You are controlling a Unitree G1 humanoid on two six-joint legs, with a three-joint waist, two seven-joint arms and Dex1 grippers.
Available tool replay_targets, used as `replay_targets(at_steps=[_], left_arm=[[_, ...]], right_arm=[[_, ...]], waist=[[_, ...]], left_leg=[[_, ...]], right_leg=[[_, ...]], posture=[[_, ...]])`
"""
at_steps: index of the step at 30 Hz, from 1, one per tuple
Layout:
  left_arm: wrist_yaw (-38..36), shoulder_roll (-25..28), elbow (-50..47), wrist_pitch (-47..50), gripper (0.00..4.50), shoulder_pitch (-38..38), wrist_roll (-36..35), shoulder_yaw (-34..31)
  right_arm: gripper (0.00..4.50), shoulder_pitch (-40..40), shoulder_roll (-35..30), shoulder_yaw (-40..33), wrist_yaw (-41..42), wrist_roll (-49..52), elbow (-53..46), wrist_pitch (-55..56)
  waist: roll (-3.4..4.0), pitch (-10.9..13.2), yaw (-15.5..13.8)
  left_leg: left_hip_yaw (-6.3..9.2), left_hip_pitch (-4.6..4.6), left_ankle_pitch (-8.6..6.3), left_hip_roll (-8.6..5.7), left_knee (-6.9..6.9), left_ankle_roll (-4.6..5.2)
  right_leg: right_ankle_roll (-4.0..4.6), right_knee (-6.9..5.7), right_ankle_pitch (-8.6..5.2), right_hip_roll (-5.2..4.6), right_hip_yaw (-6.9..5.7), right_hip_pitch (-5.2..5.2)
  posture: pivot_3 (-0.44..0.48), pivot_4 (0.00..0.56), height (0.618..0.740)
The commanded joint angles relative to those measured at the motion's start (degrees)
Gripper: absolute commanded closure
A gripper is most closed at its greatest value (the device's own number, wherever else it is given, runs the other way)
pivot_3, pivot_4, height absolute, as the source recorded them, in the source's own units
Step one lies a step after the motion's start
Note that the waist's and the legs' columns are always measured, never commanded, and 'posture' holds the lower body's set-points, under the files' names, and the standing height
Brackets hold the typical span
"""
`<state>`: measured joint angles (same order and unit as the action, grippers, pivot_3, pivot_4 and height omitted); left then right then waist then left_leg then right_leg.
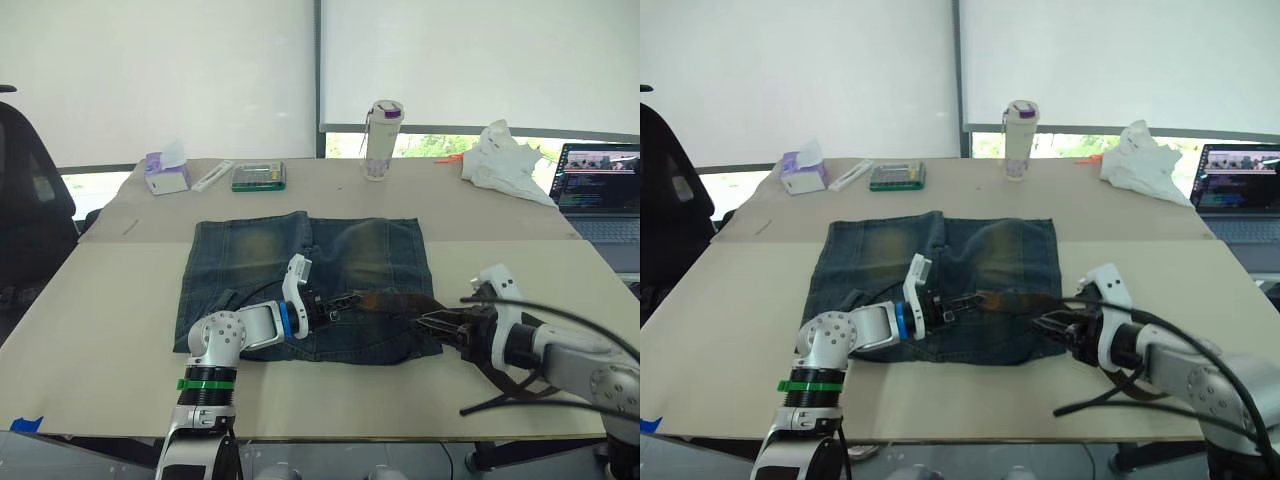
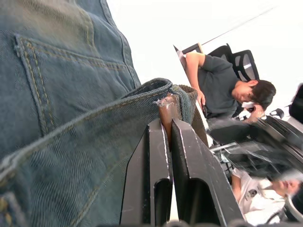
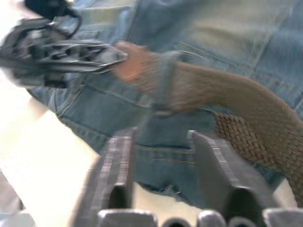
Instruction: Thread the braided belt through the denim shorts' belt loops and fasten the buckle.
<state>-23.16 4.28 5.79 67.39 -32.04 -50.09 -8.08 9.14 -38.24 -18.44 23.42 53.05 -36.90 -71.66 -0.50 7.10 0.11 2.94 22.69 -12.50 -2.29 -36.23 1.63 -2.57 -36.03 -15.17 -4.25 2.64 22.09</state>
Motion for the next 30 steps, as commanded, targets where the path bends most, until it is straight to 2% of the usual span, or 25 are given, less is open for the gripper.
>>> replay_targets(at_steps=[1,2,6,12,17,21,24,29,30], left_arm=[[0.5,0.5,-0.5,-0.5,4.50,-1.8,0.4,-0.6],[0.6,0.6,-0.5,-0.3,4.50,-2.0,0.6,-0.6],[1.2,1.7,-0.7,0.6,4.50,-3.0,0.6,-0.9],[1.1,5.2,-1.3,2.8,4.50,-4.0,-0.1,-2.0],[0.8,8.8,-2.7,5.0,4.50,-3.5,-0.7,-3.3],[-0.2,13.3,-4.1,6.7,4.50,-1.0,-0.4,-4.1],[1.1,10.7,-4.7,6.3,4.50,-0.4,-0.6,-3.7],[6.2,5.3,-6.1,8.3,4.50,0.2,-1.3,-5.7],[6.7,4.9,-6.5,8.3,4.50,0.6,-1.1,-5.7]], right_arm=[[4.09,0.9,0.7,5.6,-4.7,-5.5,-2.3,3.2],[4.47,1.3,0.7,8.5,-6.2,-8.5,-1.3,4.1],[4.49,2.9,1.8,14.7,-10.1,-16.3,4.4,5.9],[4.49,2.4,-0.3,20.5,-9.2,-23.1,7.5,7.3],[4.49,1.9,-0.4,21.8,-8.3,-25.9,9.6,7.3],[4.49,2.2,2.7,18.4,-7.6,-25.0,10.8,8.1],[4.49,2.8,5.2,15.5,-3.5,-20.7,6.7,10.9],[4.49,2.2,3.3,15.1,0.6,-17.8,0.3,10.1],[4.21,2.5,3.7,14.7,1.0,-16.2,-0.8,9.0]], waist=[[-0.01,0.0,0.1],[-0.01,0.0,0.1],[0.00,0.0,0.0],[0.00,0.0,-0.1],[-0.01,0.0,0.3],[-0.08,0.0,1.0],[-0.10,0.0,0.7],[-0.16,0.0,0.2],[-0.17,0.0,0.1]], left_leg=[[0.00,-0.02,0.00,0.00,0.00,0.00],[0.00,-0.05,0.01,0.00,0.00,-0.01],[0.00,-0.04,0.02,-0.04,0.00,-0.04],[0.01,-0.04,0.03,-0.09,0.00,-0.05],[0.01,-0.11,0.03,-0.06,0.03,-0.04],[-0.02,-0.29,0.03,0.00,0.17,-0.05],[-0.03,-0.37,0.03,0.01,0.23,-0.05],[-0.01,-0.29,0.02,-0.04,0.17,-0.06],[-0.01,-0.27,0.02,-0.06,0.17,-0.06]], right_leg=[[0.00,-0.01,0.00,0.01,0.00,0.00],[0.00,-0.01,0.00,0.02,0.00,-0.02],[0.00,-0.02,0.00,0.00,0.00,0.01],[0.00,-0.02,0.00,-0.05,0.00,0.02],[0.00,-0.04,0.00,0.00,-0.01,0.01],[0.01,-0.06,0.00,0.05,0.01,-0.02],[0.02,-0.07,0.00,0.04,-0.01,-0.04],[0.01,-0.04,0.00,-0.08,-0.03,-0.05],[0.01,-0.03,0.00,-0.10,-0.02,-0.04]], posture=[[0.000,0.150,0.740],[0.000,0.150,0.740],[0.000,0.150,0.740],[0.000,0.150,0.740],[0.000,0.150,0.740],[0.000,0.150,0.740],[0.000,0.150,0.740],[0.000,0.150,0.740],[0.000,0.150,0.740]])
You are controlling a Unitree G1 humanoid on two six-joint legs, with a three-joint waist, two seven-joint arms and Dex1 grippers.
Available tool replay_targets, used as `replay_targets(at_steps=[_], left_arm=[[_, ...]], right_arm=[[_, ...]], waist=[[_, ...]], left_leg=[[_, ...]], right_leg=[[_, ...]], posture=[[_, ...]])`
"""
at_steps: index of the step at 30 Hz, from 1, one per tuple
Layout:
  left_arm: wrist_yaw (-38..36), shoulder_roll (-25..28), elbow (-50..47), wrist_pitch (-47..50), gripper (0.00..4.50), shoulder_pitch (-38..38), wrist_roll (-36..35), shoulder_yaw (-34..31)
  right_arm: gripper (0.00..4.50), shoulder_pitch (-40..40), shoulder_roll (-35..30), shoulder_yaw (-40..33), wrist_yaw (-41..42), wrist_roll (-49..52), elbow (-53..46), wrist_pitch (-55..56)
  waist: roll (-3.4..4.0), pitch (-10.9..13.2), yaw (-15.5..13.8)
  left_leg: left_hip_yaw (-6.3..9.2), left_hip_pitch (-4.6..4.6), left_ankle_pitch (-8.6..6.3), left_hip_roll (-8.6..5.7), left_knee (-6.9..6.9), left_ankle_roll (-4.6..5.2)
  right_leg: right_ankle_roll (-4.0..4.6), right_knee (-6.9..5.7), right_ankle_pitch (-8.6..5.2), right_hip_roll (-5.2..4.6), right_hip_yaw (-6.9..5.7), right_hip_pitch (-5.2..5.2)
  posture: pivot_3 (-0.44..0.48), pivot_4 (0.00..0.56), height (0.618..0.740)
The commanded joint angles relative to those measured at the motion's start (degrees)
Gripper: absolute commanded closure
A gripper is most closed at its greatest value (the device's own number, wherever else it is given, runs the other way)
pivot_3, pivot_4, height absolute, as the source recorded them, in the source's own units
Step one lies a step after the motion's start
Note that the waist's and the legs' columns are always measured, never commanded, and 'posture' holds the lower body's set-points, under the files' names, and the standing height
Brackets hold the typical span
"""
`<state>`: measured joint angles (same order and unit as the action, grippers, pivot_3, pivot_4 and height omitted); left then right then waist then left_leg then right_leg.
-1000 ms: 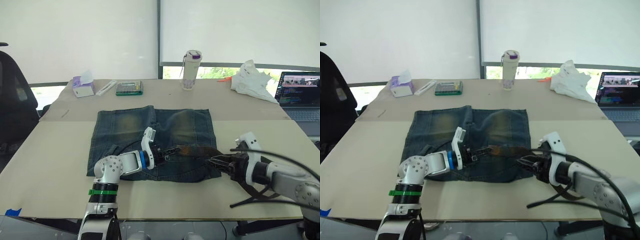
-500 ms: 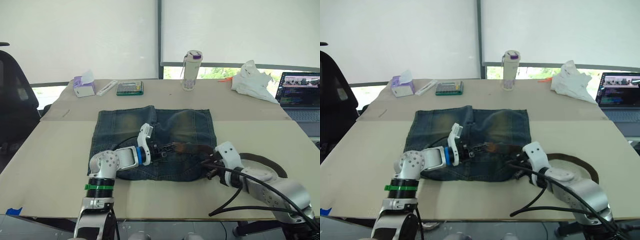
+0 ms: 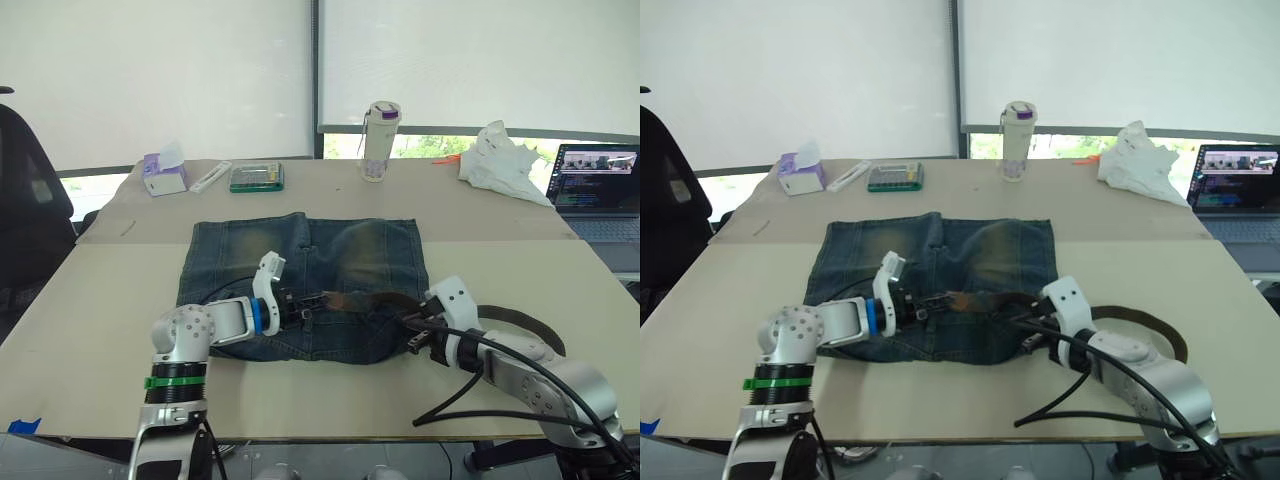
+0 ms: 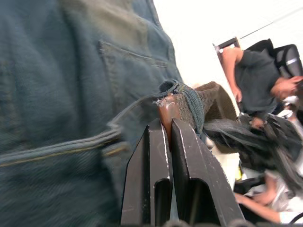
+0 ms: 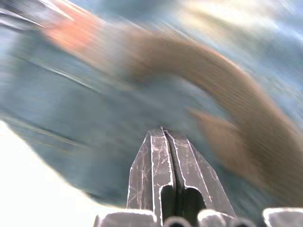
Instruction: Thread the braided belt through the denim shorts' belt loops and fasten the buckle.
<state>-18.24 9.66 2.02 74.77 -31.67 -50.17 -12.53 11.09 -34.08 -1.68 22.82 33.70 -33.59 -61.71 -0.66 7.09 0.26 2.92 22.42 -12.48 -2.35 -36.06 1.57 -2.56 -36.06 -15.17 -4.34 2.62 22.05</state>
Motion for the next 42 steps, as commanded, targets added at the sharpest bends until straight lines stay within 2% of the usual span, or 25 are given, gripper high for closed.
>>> replay_targets(at_steps=[1,5,8,12,18,24,28,31,34,37,39,41,42], left_arm=[[2.2,-1.0,-3.0,0.7,4.50,0.5,-0.7,-1.1],[3.8,-4.3,-3.8,-0.1,4.50,1.0,-0.6,0.1],[3.8,-5.1,-4.6,0.3,4.50,0.9,-0.9,0.7],[3.2,-4.8,-4.3,-0.1,4.50,0.5,-0.5,1.1],[2.8,-4.1,-4.1,-0.9,4.50,0.0,-0.1,1.4],[1.8,-1.0,-4.5,-0.9,4.50,1.1,0.5,0.4],[1.6,4.4,-2.7,-0.3,4.50,1.9,0.2,-4.6],[1.9,9.0,-0.6,1.5,4.50,2.0,-2.2,-11.7],[1.4,12.1,1.9,4.2,4.50,1.4,-4.7,-16.2],[-0.8,13.6,2.8,8.3,4.50,0.6,-7.8,-17.5],[-2.1,12.5,3.4,11.8,4.50,-0.9,-10.6,-17.5],[-2.5,10.8,4.5,14.9,4.50,-2.4,-13.1,-18.3],[-3.1,10.0,4.1,16.3,4.50,-2.4,-14.1,-17.2]], right_arm=[[3.89,1.4,0.2,-2.2,0.9,3.8,-4.5,-2.0],[2.68,6.2,0.8,1.7,-4.1,1.1,-2.7,-8.6],[2.68,8.3,1.4,4.4,-7.1,-1.8,0.3,-10.9],[2.68,9.1,-1.6,10.6,-8.4,-6.5,3.4,-12.5],[4.44,7.8,-3.1,14.4,-8.5,-10.3,5.1,-12.5],[4.44,6.5,0.0,10.3,-9.2,-11.0,4.8,-12.2],[4.44,4.9,2.0,5.8,-10.0,-11.1,4.3,-12.9],[4.44,3.2,3.2,1.8,-10.8,-11.3,3.3,-13.5],[4.44,1.8,3.2,-0.7,-11.1,-11.7,2.1,-13.5],[4.44,0.8,4.1,-3.5,-10.5,-10.9,0.7,-12.5],[4.44,0.1,3.8,-5.3,-7.6,-8.5,-0.8,-11.8],[3.83,-1.4,1.5,-5.6,-3.4,-6.0,-2.9,-11.4],[3.54,-1.9,1.9,-8.1,-2.1,-4.0,-4.2,-12.2]], waist=[[-0.02,0.0,0.0],[-0.01,0.0,-0.1],[-0.02,0.0,-0.2],[-0.01,0.0,-0.3],[-0.05,0.0,-0.4],[-0.16,-0.1,-0.4],[-0.15,-0.1,-0.2],[-0.15,-0.1,-0.2],[-0.15,-0.1,-0.6],[-0.15,-0.1,-1.4],[-0.16,-0.1,-1.6],[-0.17,-0.1,-1.8],[-0.18,-0.1,-1.6]], left_leg=[[0.00,-0.01,0.00,0.00,0.01,0.00],[-0.01,-0.03,0.00,0.03,0.02,-0.01],[0.00,-0.01,0.01,0.02,0.03,-0.02],[-0.02,0.00,0.01,-0.01,0.04,-0.03],[-0.01,-0.03,0.01,-0.03,0.03,-0.04],[0.00,-0.06,0.01,-0.03,0.02,-0.04],[0.00,-0.07,0.01,0.01,0.05,-0.04],[0.00,-0.09,0.01,0.01,0.07,-0.04],[0.03,-0.07,0.01,-0.03,0.05,-0.05],[0.11,-0.11,0.01,-0.17,0.04,-0.05],[0.16,-0.11,0.01,-0.26,0.03,-0.05],[0.17,-0.08,0.01,-0.36,0.03,-0.05],[0.18,-0.06,0.01,-0.39,0.03,-0.05]], right_leg=[[0.00,-0.01,0.00,-0.01,0.00,0.00],[0.02,-0.03,0.01,-0.01,0.02,0.03],[0.02,-0.01,0.01,0.00,0.01,0.05],[0.03,-0.01,0.01,-0.03,0.02,0.07],[0.02,0.02,0.01,-0.02,0.00,0.02],[0.02,0.02,0.01,0.00,-0.02,-0.02],[0.02,-0.01,0.01,0.03,-0.02,0.02],[0.03,-0.02,0.01,0.01,-0.02,0.05],[0.02,-0.02,0.01,-0.03,-0.07,0.07],[0.01,0.06,0.00,-0.14,-0.19,0.11],[0.01,0.11,0.00,-0.22,-0.22,0.11],[0.01,0.09,0.00,-0.32,-0.22,0.10],[0.01,0.09,0.00,-0.33,-0.22,0.10]], posture=[[0.000,0.150,0.740],[0.000,0.150,0.740],[0.000,0.150,0.740],[0.000,0.150,0.740],[0.000,0.150,0.740],[0.000,0.150,0.740],[0.000,0.150,0.740],[0.000,0.150,0.740],[0.000,0.150,0.740],[0.000,0.150,0.740],[0.000,0.150,0.740],[0.000,0.150,0.740],[0.000,0.150,0.740]])
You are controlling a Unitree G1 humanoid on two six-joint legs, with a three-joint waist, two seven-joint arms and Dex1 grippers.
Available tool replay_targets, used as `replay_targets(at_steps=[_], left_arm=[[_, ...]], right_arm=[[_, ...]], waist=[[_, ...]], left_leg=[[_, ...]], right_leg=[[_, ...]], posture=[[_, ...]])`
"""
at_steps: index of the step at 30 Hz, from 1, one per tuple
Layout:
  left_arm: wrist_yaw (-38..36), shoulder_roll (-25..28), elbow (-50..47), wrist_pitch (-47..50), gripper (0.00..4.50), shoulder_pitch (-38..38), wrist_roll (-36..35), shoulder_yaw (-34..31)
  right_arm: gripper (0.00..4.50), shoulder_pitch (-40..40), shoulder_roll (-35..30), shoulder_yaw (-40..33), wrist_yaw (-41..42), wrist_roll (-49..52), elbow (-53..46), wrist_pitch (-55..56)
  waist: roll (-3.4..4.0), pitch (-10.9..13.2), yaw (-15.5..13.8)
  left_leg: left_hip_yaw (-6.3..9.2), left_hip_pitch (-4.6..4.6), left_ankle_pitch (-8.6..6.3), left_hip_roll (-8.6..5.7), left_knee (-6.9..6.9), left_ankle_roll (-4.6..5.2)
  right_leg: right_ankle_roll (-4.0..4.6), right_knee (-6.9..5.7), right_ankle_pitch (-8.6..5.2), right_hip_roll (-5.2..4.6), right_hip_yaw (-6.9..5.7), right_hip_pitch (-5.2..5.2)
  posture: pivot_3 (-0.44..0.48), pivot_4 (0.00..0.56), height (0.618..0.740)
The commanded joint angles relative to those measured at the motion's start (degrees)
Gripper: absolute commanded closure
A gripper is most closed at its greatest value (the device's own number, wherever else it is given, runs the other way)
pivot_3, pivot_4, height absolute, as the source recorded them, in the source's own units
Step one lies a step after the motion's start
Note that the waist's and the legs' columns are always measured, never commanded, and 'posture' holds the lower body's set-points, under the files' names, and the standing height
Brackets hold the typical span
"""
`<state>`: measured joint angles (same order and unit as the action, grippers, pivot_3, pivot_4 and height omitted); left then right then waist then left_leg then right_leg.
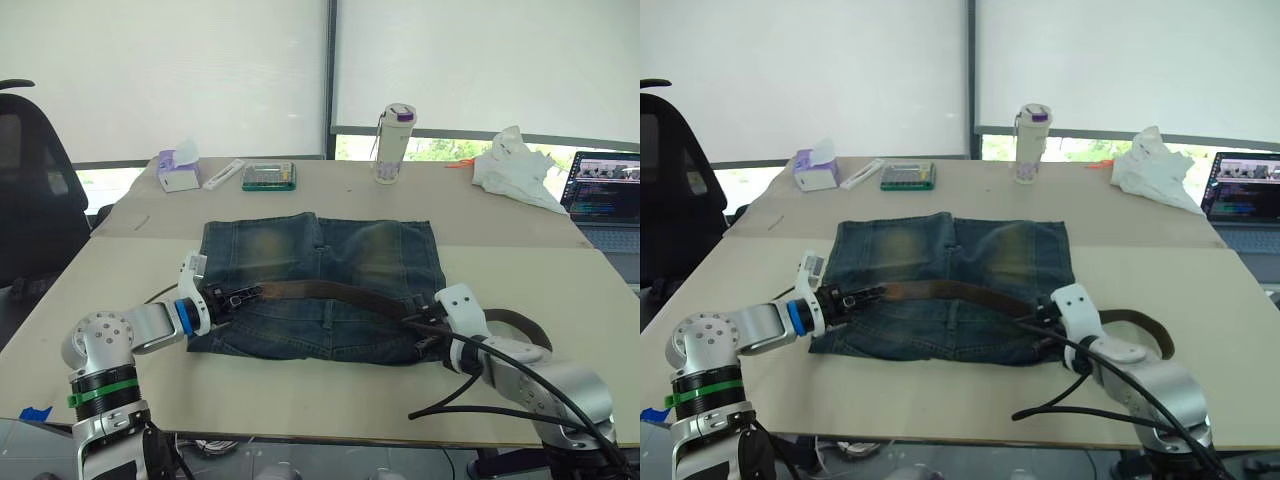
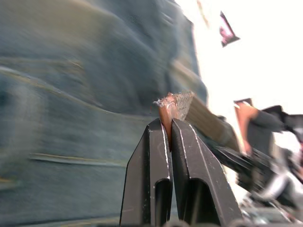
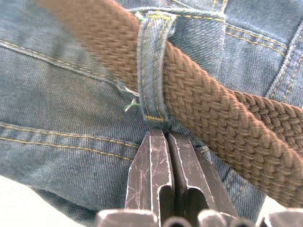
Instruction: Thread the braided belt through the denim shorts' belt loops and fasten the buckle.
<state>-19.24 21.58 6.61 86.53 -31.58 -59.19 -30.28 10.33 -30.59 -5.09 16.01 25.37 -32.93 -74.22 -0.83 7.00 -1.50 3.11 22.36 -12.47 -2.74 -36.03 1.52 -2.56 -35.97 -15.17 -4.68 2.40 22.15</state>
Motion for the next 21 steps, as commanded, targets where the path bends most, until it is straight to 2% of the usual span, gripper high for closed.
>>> replay_targets(at_steps=[1,2,5,8,14,17,21], left_arm=[[-2.3,-2.8,-0.6,5.4,4.50,-2.4,-5.9,1.6],[-2.2,-3.8,-0.4,5.8,4.50,-2.5,-6.6,2.2],[-1.0,-7.9,0.9,5.4,4.50,-3.5,-6.2,4.0],[0.6,-11.4,2.3,3.8,4.50,-4.7,-5.2,4.3],[1.8,-14.7,2.6,4.3,4.50,-5.9,-5.7,4.4],[2.1,-14.3,2.7,5.0,4.50,-6.2,-6.1,3.6],[2.0,-13.3,2.7,5.6,4.50,-6.5,-6.3,2.8]], right_arm=[[3.23,-1.5,-1.1,-7.5,5.7,6.2,-6.1,-0.2],[2.86,-1.6,0.0,-10.7,6.4,8.4,-7.1,-1.3],[1.86,-3.9,3.7,-21.6,11.6,25.0,-13.4,-6.2],[1.86,-2.7,10.5,-23.4,6.6,32.3,-15.6,-8.8],[1.86,1.8,26.0,-20.3,-8.7,31.8,-10.6,-9.1],[1.86,3.8,30.4,-22.7,-14.2,32.7,-8.3,-6.9],[1.86,4.4,31.8,-24.5,-18.3,36.9,-7.6,-5.3]], waist=[[-0.02,0.0,0.3],[-0.02,0.0,0.5],[-0.04,0.0,0.9],[-0.13,0.0,1.4],[-0.06,0.0,2.2],[-0.06,0.0,2.2],[-0.05,0.0,1.8]], left_leg=[[-0.02,0.01,0.00,-0.02,0.01,0.00],[-0.02,0.05,0.00,-0.02,0.03,0.00],[-0.01,0.05,0.00,0.07,0.08,0.00],[-0.03,0.02,-0.03,0.41,0.08,-0.04],[-0.05,-0.03,-0.02,0.54,0.13,-0.05],[-0.07,-0.01,-0.01,0.47,0.15,-0.07],[-0.07,0.00,0.00,0.41,0.14,-0.10]], right_leg=[[0.00,-0.02,0.00,-0.01,0.02,-0.08],[0.00,-0.03,0.00,0.00,0.03,-0.09],[0.00,-0.09,0.00,0.04,0.09,-0.04],[0.01,-0.07,0.01,0.26,0.12,-0.07],[0.11,-0.15,0.06,0.31,0.13,0.06],[0.12,-0.15,0.07,0.28,0.14,0.11],[0.12,-0.12,0.07,0.24,0.13,0.10]], posture=[[0.000,0.150,0.740],[0.000,0.150,0.740],[0.000,0.150,0.740],[0.000,0.150,0.740],[0.000,0.150,0.740],[0.000,0.150,0.740],[0.000,0.150,0.740]])
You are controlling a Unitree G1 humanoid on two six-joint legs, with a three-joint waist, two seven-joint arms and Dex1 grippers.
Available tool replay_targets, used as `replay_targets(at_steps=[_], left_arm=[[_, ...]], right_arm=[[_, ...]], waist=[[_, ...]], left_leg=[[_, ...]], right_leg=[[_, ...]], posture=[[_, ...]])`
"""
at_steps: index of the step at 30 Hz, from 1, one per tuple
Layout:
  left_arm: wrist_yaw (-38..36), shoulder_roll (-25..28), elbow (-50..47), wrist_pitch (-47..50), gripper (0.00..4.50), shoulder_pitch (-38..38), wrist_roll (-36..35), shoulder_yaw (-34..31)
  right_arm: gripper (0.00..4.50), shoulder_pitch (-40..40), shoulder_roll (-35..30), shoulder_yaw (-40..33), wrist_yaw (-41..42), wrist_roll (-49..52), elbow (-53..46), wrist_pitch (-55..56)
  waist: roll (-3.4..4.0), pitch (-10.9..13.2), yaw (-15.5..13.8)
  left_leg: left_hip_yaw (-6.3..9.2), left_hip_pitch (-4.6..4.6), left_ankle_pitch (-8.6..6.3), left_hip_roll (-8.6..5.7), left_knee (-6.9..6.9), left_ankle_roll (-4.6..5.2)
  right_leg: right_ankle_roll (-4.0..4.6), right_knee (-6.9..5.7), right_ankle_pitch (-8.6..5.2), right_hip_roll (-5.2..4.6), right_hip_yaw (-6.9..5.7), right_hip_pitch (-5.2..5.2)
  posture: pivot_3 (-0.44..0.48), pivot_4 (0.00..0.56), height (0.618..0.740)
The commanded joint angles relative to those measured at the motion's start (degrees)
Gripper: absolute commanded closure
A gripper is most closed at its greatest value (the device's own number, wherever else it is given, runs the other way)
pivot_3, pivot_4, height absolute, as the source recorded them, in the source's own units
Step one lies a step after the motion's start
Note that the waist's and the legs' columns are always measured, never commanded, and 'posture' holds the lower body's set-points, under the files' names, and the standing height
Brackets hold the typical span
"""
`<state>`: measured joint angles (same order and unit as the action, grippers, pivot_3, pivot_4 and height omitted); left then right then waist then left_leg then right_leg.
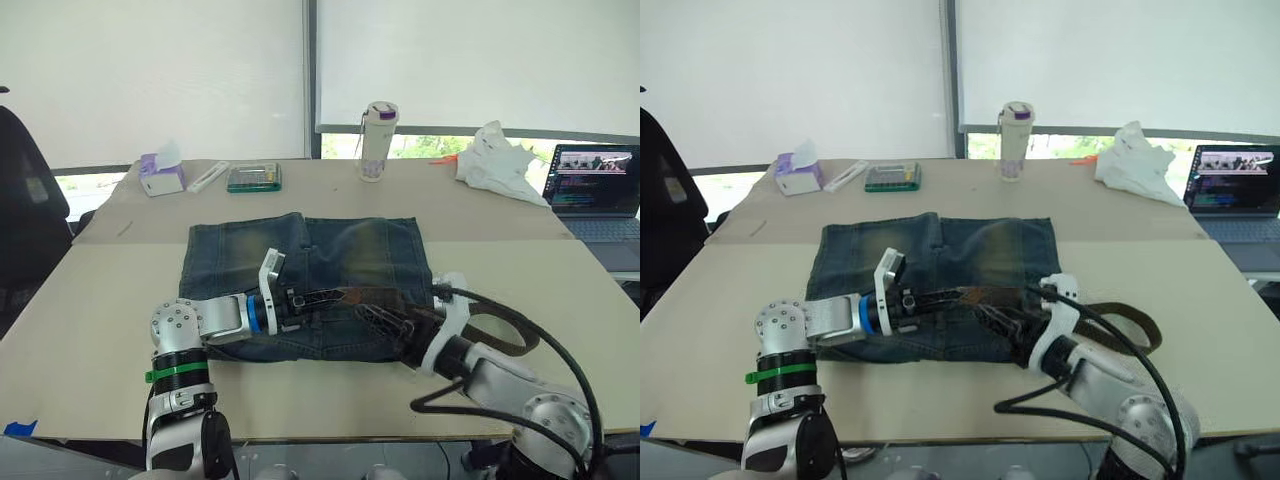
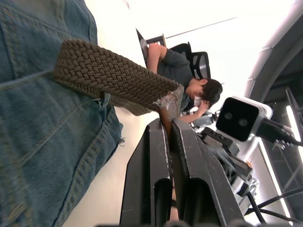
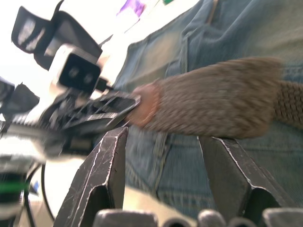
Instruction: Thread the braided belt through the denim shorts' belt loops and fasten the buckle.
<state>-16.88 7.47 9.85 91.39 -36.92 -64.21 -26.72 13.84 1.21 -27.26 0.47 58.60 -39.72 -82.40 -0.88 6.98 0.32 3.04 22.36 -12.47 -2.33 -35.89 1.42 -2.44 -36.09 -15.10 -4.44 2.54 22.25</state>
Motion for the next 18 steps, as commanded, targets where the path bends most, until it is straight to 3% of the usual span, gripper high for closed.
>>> replay_targets(at_steps=[1,7,15,18], left_arm=[[-0.6,1.2,-0.7,0.8,4.50,-1.0,-1.2,-0.7],[-1.5,2.4,-2.3,0.9,4.50,0.2,-1.2,0.7],[-2.6,2.3,-6.2,-2.3,4.50,1.9,-0.2,3.7],[-3.6,3.2,-8.6,-6.3,4.50,2.9,1.5,6.0]], right_arm=[[1.86,0.7,0.1,-2.4,-3.7,4.8,-0.5,3.3],[1.86,0.2,0.0,-0.8,-8.9,11.9,2.0,7.6],[4.39,-0.5,-2.1,5.4,-14.3,16.0,4.1,12.8],[4.48,-0.9,-4.1,7.2,-15.5,17.4,4.4,14.7]], waist=[[0.00,0.0,0.0],[0.01,0.0,0.4],[0.02,0.0,0.4],[0.02,0.0,0.4]], left_leg=[[0.00,0.00,0.00,-0.01,0.00,0.00],[-0.01,-0.02,0.00,0.04,0.03,0.00],[-0.03,-0.01,0.00,0.05,0.03,0.00],[-0.03,0.01,0.00,0.05,0.03,0.00]], right_leg=[[0.00,0.01,0.00,-0.01,0.00,0.00],[0.00,0.00,0.00,0.03,0.00,0.00],[0.00,0.02,0.00,0.03,0.00,-0.01],[0.00,0.05,0.00,0.02,0.00,-0.01]], posture=[[0.000,0.150,0.740],[0.000,0.150,0.740],[0.000,0.150,0.740],[0.000,0.150,0.740]])
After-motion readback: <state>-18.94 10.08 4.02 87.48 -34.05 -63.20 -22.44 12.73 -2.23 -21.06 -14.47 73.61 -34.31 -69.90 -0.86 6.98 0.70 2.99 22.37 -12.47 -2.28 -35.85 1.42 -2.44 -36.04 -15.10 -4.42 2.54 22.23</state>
